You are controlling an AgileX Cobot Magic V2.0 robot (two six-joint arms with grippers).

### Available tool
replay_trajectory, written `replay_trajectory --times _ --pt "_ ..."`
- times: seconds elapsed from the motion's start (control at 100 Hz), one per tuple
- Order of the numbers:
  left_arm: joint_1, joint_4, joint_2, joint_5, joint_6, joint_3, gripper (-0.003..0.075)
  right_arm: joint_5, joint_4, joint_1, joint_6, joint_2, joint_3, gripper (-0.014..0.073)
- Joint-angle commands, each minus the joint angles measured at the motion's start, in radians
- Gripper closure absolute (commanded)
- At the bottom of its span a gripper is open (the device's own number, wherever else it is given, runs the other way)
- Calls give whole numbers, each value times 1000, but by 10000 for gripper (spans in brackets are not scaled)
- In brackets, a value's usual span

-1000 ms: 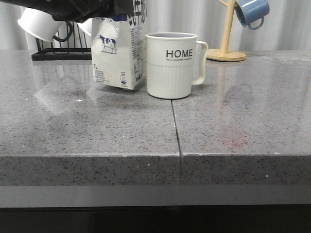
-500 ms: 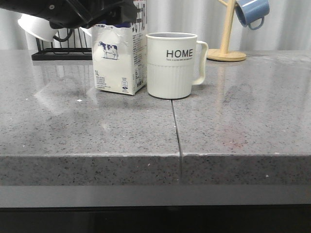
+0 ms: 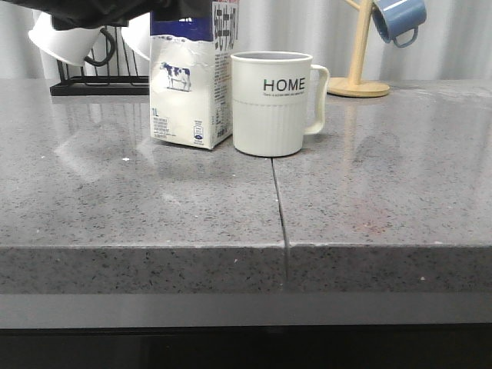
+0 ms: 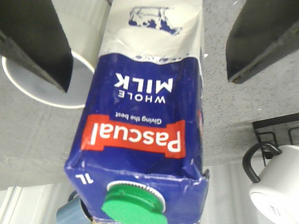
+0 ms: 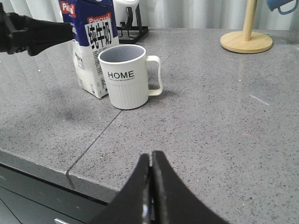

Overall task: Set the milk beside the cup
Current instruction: 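Carry the milk carton with the left gripper beside the mug and lower it, then open the left gripper and lift it away from the carton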

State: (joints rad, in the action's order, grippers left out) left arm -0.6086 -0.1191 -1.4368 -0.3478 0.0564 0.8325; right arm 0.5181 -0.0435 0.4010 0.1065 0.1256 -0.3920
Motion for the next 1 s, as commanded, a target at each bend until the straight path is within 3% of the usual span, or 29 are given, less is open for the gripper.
replay_trajectory --times 0.0,0.09,0.3,0.99 --pt "-9 -5 88 -65 22 -12 118 -76 2 0 -3 10 -26 661" --pt "0 -5 156 -55 22 -57 238 -76 2 0 -3 10 -26 661" --pt "91 -5 332 52 30 -137 742 -76 2 0 -3 10 -26 661" --pt "454 13 845 419 30 -339 741 -76 2 0 -3 10 -26 661"
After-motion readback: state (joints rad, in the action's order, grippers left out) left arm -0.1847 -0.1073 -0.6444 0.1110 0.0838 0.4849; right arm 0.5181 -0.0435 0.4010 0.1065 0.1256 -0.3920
